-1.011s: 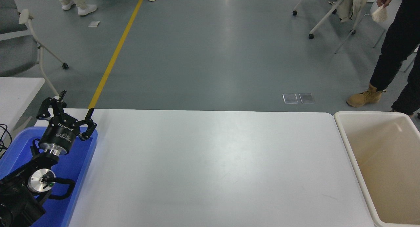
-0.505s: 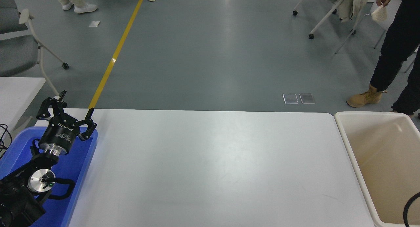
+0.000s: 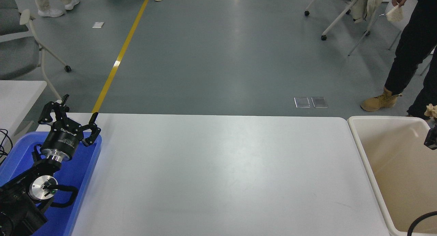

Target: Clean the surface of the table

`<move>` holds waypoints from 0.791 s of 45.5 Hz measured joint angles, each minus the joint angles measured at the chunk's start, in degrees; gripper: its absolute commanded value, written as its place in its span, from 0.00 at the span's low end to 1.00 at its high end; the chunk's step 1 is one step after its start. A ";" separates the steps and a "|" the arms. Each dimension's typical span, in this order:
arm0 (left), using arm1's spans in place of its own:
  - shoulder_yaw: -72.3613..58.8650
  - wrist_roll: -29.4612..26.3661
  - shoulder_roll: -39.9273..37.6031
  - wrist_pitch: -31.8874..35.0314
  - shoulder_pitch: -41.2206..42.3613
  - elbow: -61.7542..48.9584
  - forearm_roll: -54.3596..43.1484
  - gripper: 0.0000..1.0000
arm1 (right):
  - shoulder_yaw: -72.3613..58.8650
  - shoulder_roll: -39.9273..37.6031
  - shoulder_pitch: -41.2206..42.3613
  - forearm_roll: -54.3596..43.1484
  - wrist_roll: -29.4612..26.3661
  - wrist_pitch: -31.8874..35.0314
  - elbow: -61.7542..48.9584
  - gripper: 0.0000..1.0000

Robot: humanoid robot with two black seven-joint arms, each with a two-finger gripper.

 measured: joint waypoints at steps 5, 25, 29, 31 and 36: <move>0.00 0.00 0.00 0.00 0.00 0.00 0.00 1.00 | 0.07 0.32 -1.02 0.09 0.46 -0.04 -0.05 0.00; 0.00 0.00 0.00 0.01 0.00 0.02 0.00 1.00 | -0.62 1.56 -6.61 0.13 2.08 -0.08 -0.09 0.00; 0.00 0.00 0.00 0.03 0.00 0.02 0.00 1.00 | -1.29 2.38 -7.93 0.01 2.28 -0.04 -0.03 0.00; 0.00 0.00 0.00 0.03 0.00 0.02 0.00 1.00 | -1.58 2.78 -8.47 -0.06 2.36 -0.02 -0.02 0.00; 0.00 0.00 0.00 0.03 0.00 0.01 0.00 1.00 | -2.30 4.02 -9.90 -0.20 2.80 -0.03 0.00 0.00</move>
